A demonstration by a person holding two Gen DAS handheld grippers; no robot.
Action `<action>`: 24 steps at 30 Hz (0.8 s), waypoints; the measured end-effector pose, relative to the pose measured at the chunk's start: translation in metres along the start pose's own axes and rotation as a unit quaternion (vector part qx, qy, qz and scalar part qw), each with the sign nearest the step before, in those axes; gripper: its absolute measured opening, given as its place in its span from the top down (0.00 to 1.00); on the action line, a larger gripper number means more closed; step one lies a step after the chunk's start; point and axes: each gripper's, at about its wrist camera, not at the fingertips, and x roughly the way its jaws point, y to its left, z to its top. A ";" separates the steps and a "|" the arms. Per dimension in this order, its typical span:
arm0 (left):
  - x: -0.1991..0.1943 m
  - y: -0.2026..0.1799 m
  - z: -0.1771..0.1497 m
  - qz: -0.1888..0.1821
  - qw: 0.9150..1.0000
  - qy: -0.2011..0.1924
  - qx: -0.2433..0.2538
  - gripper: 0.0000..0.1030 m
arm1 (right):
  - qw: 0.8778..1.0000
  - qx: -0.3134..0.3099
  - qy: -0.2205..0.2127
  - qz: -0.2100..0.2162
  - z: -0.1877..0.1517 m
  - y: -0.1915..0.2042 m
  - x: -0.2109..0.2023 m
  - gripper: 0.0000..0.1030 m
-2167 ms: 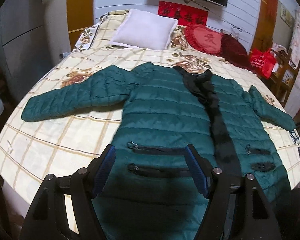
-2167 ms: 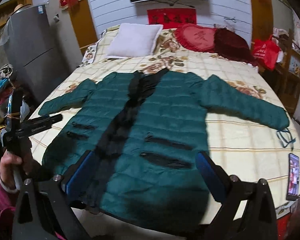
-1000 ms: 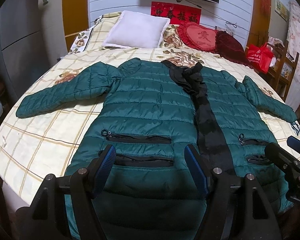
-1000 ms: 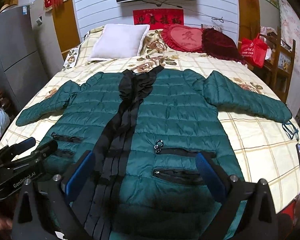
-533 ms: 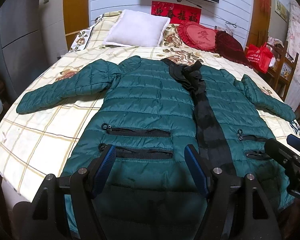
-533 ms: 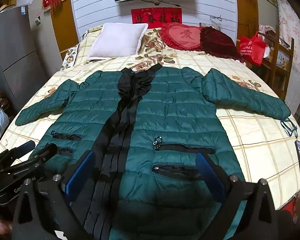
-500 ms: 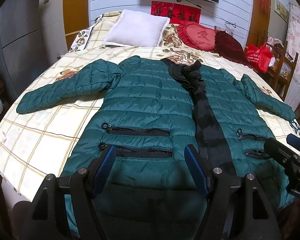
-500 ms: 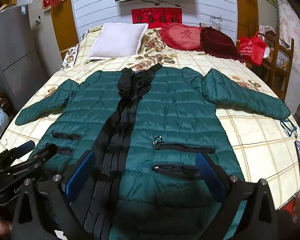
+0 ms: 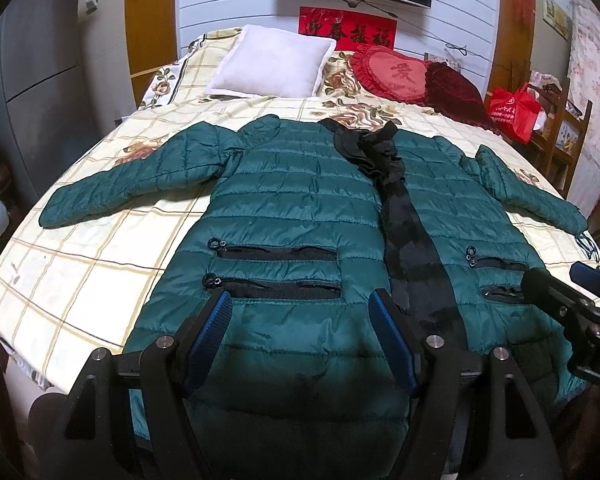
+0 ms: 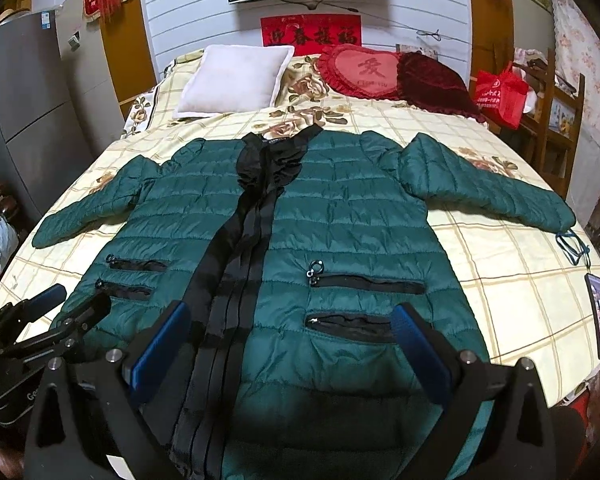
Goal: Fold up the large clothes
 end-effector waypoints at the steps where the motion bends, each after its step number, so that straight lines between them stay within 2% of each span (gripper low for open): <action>1: 0.000 0.000 -0.001 0.000 1.000 0.001 -0.001 0.53 | 1.000 0.000 -0.001 0.000 0.000 0.000 -0.001 0.01; 24: 0.000 0.002 -0.004 -0.004 1.000 0.005 -0.006 0.53 | 1.000 0.000 0.000 0.000 -0.002 0.000 -0.002 0.01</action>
